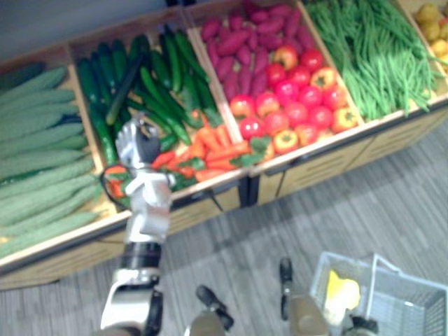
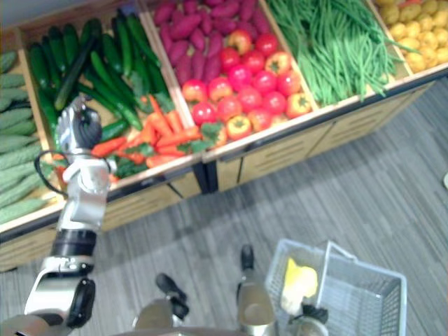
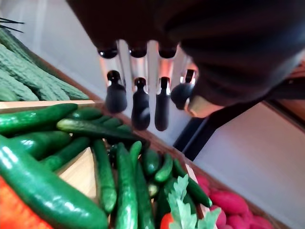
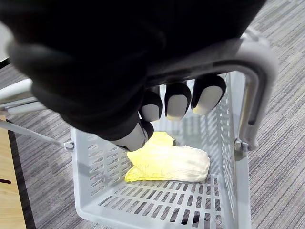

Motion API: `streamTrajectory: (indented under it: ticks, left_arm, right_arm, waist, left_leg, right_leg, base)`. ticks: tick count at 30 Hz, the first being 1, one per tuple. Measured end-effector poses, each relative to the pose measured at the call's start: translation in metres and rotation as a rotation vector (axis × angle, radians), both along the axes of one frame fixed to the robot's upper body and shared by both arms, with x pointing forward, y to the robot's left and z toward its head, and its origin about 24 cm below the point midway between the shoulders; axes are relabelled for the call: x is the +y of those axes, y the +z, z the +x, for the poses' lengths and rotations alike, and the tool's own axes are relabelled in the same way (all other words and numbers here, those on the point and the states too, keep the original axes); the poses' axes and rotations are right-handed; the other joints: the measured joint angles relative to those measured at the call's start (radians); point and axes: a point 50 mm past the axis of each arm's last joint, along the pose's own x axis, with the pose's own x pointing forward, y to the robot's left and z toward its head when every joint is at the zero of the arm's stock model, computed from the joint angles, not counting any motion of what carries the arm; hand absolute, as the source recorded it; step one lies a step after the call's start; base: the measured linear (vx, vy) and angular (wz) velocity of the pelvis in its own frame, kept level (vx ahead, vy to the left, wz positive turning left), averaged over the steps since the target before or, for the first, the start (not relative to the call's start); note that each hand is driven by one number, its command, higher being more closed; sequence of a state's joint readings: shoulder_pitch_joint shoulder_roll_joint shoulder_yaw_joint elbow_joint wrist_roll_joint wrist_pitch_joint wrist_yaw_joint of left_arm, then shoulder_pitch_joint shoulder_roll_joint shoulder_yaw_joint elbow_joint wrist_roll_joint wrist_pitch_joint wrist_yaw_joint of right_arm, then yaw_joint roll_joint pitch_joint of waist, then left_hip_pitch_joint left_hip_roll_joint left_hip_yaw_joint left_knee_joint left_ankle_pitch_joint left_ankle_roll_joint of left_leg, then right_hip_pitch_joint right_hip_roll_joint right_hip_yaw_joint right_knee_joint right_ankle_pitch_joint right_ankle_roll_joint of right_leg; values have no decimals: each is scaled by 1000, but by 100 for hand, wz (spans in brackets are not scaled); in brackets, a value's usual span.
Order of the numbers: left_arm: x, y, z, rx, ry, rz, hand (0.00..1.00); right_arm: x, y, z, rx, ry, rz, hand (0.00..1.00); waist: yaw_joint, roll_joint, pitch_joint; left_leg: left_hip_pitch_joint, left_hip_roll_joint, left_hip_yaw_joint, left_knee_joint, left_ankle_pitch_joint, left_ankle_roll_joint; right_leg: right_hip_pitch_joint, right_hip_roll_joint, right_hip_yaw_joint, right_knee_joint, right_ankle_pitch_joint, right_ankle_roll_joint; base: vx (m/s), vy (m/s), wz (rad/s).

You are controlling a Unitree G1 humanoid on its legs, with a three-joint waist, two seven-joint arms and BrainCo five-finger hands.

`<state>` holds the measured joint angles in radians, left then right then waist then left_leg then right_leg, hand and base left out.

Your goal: Pick vegetable in the basket

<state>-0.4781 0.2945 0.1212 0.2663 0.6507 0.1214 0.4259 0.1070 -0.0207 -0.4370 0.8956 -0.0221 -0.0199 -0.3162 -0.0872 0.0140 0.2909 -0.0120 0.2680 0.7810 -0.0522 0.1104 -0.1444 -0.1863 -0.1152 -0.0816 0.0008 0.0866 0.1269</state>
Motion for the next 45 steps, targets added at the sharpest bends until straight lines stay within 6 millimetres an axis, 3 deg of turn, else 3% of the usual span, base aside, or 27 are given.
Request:
streamTrajectory:
  ticks: [15, 28, 32, 42, 43, 45]
  left_arm:
    - [-28, -40, 0, 177, -121, 3, 0]
    - [-32, -50, 3, 251, -150, 22, 0]
    - [-32, -57, 10, 325, -156, 62, 0]
    - [-8, -19, 42, 351, -90, 165, 0]
    - [-8, -16, 43, 344, -89, 170, 100]
    - [-10, -9, 46, 326, -94, 180, 100]
  right_arm:
    - [-1, 0, 1, 0, -2, -4, 100]
    - [-3, 5, 8, -31, 4, -22, 100]
    - [-7, 10, 14, -58, 5, -39, 100]
    - [-16, 31, 48, -179, 48, -97, 100]
    - [-17, 32, 49, -183, 48, -99, 100]
    - [-17, 33, 50, -185, 52, -103, 100]
  waist:
    - [-19, 0, 0]
    - [-18, 5, 2]
    - [-16, 21, 14]
    - [-12, 20, 98]
    - [-9, 20, 99]
    - [7, 17, 101]
  left_leg:
    - [-7, -8, 12, -15, 3, 0]
    - [-37, -10, 31, -12, 3, 1]
    - [-45, -12, 33, -10, 3, 1]
    - [-90, 0, 83, 0, 13, 12]
    - [-94, 2, 84, 2, 13, 12]
    - [-103, 7, 87, 6, 14, 11]
  right_leg:
    - [-24, 0, 14, 2, 1, 1]
    - [-70, -1, 33, 9, 6, 0]
    - [-84, -4, 35, 18, 6, 0]
    - [-162, -1, 69, 38, 17, -8]
    - [-167, 0, 69, 38, 19, -9]
    - [-179, 4, 72, 42, 20, -11]
  base:
    - [-2, -3, -2]
    - [-9, -4, -3]
    - [-36, -5, 0]
    - [-44, -15, -10]
    - [-34, -36, -7]
    - [-10, -13, -2]
